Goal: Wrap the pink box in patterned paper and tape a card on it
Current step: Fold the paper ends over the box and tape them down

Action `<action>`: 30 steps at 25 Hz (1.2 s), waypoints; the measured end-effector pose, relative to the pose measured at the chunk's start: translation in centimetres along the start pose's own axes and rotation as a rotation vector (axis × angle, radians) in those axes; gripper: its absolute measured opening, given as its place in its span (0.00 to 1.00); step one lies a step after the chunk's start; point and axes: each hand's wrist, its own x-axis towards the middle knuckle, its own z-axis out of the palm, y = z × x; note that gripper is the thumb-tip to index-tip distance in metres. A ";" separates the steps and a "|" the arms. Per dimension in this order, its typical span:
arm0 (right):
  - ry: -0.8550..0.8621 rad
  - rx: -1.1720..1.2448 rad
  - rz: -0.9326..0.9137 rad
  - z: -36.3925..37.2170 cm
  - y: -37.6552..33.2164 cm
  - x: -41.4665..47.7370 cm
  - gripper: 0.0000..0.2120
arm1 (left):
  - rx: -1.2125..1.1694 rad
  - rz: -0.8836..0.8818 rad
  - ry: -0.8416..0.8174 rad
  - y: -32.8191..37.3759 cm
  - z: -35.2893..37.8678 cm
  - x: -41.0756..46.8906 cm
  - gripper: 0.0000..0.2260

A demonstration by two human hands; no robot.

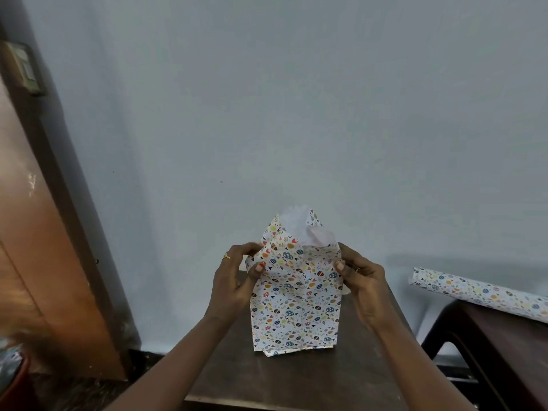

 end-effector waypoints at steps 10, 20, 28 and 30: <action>-0.122 -0.237 0.050 -1.2 -1.6 1.2 0.15 | 0.113 0.025 -0.351 0.4 -3.1 1.3 0.20; -0.121 0.431 0.290 -2.1 -1.2 0.7 0.36 | -0.175 -0.216 -0.181 0.6 -2.5 -2.3 0.27; -0.032 0.303 0.372 -1.0 -2.5 0.9 0.13 | -0.125 -0.118 -0.112 2.4 -2.2 -1.4 0.25; 0.042 0.325 0.354 -1.0 -2.3 0.8 0.17 | -0.202 -0.216 -0.060 2.3 -2.2 -1.6 0.20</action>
